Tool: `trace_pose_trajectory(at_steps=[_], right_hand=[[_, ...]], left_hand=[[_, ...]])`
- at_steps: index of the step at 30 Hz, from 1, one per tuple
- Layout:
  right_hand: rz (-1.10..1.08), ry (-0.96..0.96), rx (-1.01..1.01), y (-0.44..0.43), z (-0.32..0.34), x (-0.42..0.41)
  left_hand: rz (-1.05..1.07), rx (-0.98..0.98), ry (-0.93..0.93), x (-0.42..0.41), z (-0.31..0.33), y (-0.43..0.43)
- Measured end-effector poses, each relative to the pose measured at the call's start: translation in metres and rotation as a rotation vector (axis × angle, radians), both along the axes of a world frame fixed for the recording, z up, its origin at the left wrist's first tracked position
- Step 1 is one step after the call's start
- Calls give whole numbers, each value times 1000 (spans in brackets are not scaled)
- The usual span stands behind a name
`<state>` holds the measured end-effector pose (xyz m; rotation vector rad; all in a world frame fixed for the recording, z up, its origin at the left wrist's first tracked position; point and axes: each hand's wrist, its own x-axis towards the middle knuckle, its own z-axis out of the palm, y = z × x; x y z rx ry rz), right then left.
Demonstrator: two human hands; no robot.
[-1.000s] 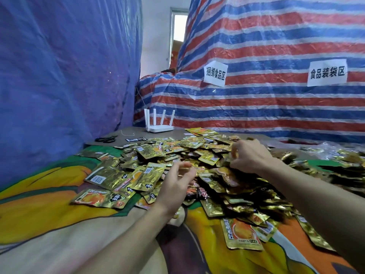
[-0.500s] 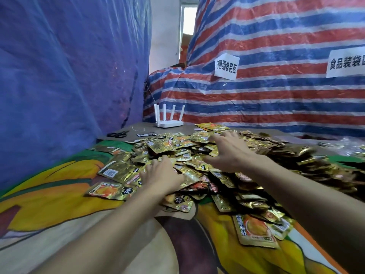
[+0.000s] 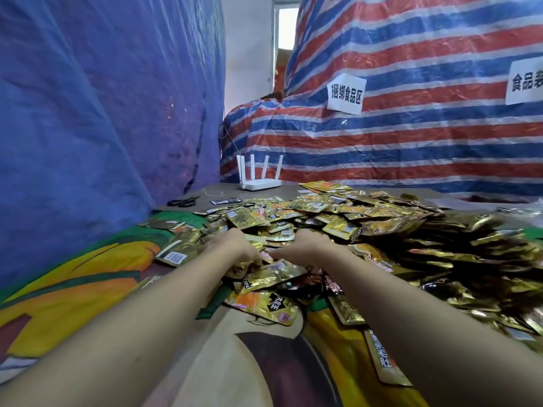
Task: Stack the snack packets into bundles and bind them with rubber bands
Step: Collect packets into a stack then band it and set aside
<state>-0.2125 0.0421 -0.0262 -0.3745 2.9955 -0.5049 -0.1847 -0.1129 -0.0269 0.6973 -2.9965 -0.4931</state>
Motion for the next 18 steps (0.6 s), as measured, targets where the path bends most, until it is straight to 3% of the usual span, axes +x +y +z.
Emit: trace_pose_trajectory(at_steps=[5, 9, 11, 15, 18], right_hand=[[-87, 67, 105, -7, -9, -5], [-73, 178, 67, -13, -7, -4], [-98, 183, 72, -15, -8, -2], [-162, 90, 70, -17, -16, -4], [-183, 127, 83, -17, -19, -6]], left_hand=[[-22, -139, -10, -1, -3, 1], [-21, -252, 15, 3, -16, 15], [-11, -222, 88, 9, -20, 20], [53, 67, 400, 19, -15, 12], [131, 11, 537, 22, 0, -6]])
